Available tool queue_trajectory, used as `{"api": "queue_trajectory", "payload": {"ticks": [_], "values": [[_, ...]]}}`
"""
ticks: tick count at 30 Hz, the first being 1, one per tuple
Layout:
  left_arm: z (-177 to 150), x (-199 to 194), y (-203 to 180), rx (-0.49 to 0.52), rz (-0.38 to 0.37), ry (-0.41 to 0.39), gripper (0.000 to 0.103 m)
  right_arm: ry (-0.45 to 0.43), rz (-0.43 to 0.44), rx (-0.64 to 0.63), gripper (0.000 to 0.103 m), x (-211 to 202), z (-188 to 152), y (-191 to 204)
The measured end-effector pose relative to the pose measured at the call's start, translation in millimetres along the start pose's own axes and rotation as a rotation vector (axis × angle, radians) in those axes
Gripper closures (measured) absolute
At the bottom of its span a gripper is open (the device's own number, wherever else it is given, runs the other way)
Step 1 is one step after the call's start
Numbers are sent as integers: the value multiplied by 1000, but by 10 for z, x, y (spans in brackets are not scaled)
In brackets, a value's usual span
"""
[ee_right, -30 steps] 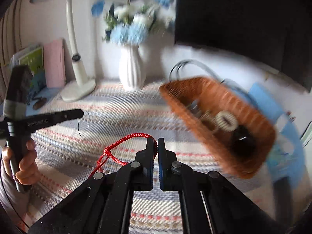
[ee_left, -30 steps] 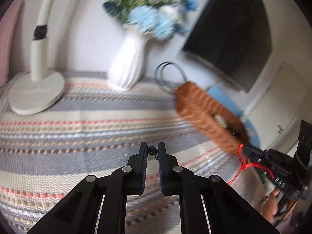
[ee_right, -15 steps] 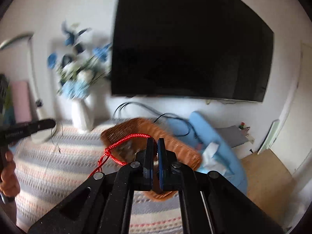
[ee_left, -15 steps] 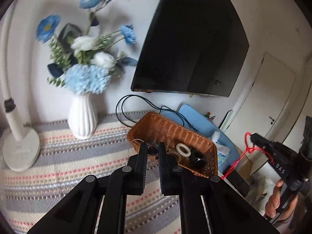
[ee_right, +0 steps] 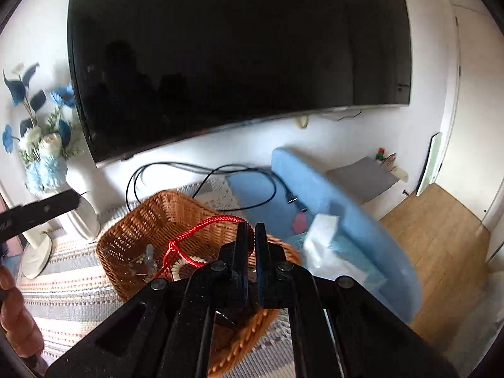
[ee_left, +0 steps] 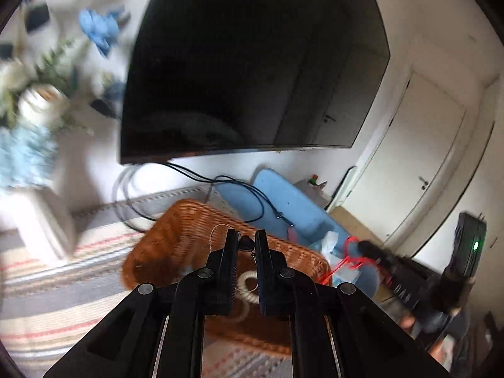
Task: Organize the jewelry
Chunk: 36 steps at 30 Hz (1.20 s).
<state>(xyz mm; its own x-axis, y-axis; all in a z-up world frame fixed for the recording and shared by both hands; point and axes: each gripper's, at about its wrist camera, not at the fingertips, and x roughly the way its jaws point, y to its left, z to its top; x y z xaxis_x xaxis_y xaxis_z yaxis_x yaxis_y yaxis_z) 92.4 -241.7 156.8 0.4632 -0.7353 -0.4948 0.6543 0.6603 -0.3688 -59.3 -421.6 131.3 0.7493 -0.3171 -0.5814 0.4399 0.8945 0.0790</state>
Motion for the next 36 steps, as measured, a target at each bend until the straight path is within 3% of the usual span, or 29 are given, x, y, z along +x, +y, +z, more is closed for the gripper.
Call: {"api": "queue_trajectory", "payload": {"ticks": [4, 9, 12, 18, 19, 21, 22, 30, 31, 34, 36], "values": [[-50, 362, 119, -35, -29, 24, 92, 25, -3, -8, 98, 253, -34, 40], [-184, 708, 197, 6, 78, 86, 92, 155, -1, 33, 98, 770, -51, 105], [-233, 805, 295, -5, 88, 116, 92, 224, 40, 62, 98, 985, -98, 107], [-274, 892, 361, -10, 100, 124, 92, 215, 61, 97, 97, 1064, -114, 49], [-276, 884, 358, -11, 91, 119, 90, 221, 76, 112, 96, 1071, -119, 22], [-271, 852, 361, -28, 58, 118, 62, 227, 88, 143, 96, 1052, -129, -42], [-258, 819, 364, -36, 54, 105, 57, 229, 84, 150, 95, 1036, -130, -64], [-120, 327, 59, 16, 29, 4, 55, 216, 138, 198, 91, 629, -107, -242], [-116, 242, 12, 24, 33, -6, 55, 200, 147, 201, 87, 509, -96, -244], [-136, -76, -143, 47, 36, -43, 55, 162, 169, 208, 55, 215, -91, -207], [-181, -307, -228, 42, 26, -61, 55, 148, 191, 196, 52, 30, -108, -146]]}}
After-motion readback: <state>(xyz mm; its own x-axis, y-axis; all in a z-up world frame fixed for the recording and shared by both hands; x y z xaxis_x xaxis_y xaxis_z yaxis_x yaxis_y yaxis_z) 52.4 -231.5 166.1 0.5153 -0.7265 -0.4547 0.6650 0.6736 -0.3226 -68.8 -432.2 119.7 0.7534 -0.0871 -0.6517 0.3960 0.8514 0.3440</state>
